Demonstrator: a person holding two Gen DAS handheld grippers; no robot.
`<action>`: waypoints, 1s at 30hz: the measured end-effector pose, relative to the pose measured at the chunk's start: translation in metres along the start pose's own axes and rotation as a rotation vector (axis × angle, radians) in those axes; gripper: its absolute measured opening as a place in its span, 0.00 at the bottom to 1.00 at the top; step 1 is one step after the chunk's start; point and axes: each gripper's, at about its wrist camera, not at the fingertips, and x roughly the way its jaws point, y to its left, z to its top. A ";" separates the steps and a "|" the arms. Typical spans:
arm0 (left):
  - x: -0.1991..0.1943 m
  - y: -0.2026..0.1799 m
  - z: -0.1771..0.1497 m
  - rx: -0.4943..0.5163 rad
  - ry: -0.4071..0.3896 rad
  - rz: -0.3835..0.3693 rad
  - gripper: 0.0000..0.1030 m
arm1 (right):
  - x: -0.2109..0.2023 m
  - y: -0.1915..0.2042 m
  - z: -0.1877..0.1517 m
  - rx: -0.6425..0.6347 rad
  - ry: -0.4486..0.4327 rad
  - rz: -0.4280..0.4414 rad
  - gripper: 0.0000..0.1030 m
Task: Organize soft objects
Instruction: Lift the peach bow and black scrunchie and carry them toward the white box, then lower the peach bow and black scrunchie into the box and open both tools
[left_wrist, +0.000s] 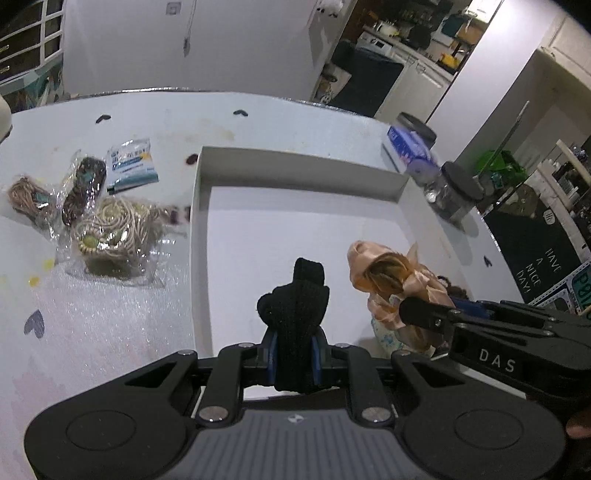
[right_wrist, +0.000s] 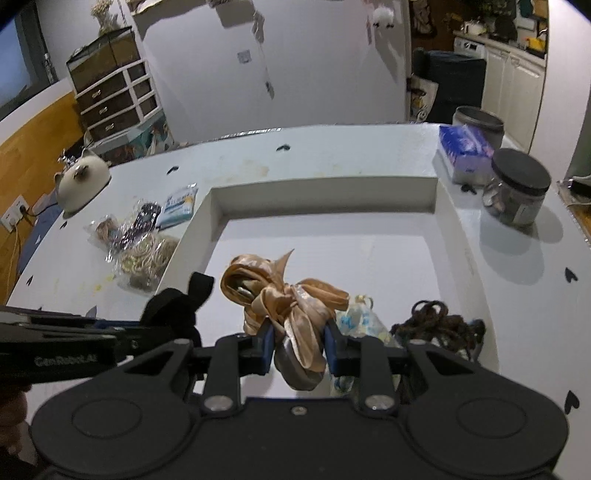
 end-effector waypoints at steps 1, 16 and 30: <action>0.002 0.000 -0.001 -0.003 0.007 0.003 0.18 | 0.002 0.000 0.001 -0.003 0.008 0.007 0.27; 0.009 0.018 0.000 -0.038 0.045 0.067 0.19 | 0.042 0.009 0.004 0.003 0.146 0.092 0.28; 0.025 0.010 0.002 -0.010 0.085 0.056 0.43 | 0.036 -0.003 0.000 0.022 0.151 0.052 0.48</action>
